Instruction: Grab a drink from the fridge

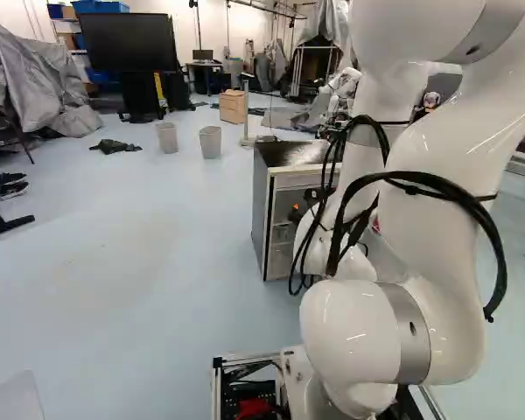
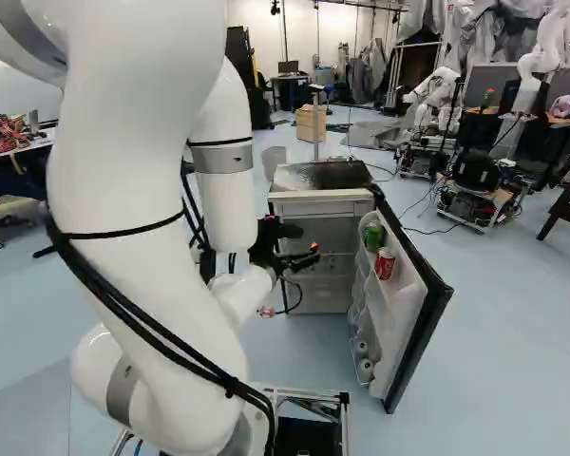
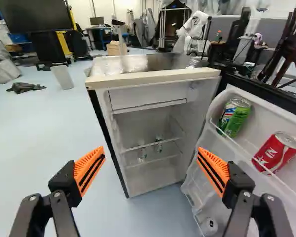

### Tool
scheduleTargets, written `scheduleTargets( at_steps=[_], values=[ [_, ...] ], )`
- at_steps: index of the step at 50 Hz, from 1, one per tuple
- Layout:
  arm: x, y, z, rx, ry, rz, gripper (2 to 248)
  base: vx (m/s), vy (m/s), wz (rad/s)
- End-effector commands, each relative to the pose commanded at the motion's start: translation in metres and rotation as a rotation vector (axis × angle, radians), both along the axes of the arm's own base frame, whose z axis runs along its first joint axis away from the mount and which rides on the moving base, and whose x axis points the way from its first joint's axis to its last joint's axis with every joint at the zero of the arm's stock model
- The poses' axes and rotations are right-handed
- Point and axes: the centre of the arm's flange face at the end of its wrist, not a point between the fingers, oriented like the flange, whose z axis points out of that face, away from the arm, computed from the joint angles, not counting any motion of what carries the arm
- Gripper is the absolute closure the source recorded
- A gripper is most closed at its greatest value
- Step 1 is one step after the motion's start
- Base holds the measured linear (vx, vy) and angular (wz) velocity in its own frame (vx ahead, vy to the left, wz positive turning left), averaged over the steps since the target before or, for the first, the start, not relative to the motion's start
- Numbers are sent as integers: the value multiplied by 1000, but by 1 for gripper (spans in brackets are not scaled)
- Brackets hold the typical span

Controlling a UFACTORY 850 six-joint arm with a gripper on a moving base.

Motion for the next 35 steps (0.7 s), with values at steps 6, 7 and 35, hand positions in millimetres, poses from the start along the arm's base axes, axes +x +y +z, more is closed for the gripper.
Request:
scheduleTargets(
  at_steps=[6, 7, 35],
  values=[
    [9, -7, -1, -7, -5, -43, 3, 0, 0, 0],
    [10, -8, -1, -9, -6, -50, 3, 0, 0, 0],
    [40, -36, -6, -40, -17, -262, 3, 0, 0, 0]
  ],
)
